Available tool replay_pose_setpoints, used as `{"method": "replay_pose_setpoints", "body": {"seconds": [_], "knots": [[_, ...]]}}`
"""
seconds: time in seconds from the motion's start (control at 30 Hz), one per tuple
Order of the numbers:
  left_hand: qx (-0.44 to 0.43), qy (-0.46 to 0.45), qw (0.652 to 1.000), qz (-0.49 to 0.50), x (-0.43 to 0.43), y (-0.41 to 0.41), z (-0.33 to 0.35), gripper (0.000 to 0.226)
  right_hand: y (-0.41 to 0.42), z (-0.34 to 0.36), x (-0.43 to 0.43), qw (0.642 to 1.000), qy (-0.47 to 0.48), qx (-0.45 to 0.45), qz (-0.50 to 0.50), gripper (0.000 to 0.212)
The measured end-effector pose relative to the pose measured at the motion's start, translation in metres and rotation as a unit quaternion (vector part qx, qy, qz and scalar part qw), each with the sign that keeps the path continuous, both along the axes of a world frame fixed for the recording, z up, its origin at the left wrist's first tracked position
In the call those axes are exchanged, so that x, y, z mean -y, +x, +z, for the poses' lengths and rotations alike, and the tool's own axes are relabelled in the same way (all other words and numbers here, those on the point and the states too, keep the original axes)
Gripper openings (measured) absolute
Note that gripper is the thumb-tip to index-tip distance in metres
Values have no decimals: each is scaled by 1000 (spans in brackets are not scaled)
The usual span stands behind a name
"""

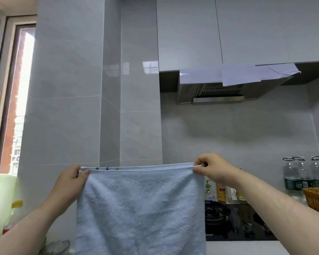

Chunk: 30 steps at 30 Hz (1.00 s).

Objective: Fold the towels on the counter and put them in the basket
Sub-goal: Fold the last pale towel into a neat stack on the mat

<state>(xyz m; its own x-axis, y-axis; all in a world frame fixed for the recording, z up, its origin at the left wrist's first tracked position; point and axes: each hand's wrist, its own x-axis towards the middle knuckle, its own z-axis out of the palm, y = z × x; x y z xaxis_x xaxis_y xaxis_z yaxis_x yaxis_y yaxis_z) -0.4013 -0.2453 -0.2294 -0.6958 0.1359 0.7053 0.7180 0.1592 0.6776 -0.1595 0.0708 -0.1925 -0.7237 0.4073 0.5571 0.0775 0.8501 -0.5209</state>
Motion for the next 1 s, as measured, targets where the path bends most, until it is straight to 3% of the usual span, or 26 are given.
{"method": "replay_pose_setpoints", "body": {"seconds": [0.2,0.53,0.77,0.9,1.0], "knots": [[8,-27,999,-24,9,17,14,24,5,1,1,993,-71,-88,-22,16],[115,23,991,-71,35,48,46,13,27,9,15,950,-247,-188,34,2],[137,-19,990,-22,57,57,45,6,38,5,29,964,-218,-149,7,3],[192,-65,979,-19,53,47,30,16,36,-7,23,963,-251,-91,-17,5],[254,-51,965,-31,33,34,11,7,25,-22,18,957,-278,-79,-30,3]]}}
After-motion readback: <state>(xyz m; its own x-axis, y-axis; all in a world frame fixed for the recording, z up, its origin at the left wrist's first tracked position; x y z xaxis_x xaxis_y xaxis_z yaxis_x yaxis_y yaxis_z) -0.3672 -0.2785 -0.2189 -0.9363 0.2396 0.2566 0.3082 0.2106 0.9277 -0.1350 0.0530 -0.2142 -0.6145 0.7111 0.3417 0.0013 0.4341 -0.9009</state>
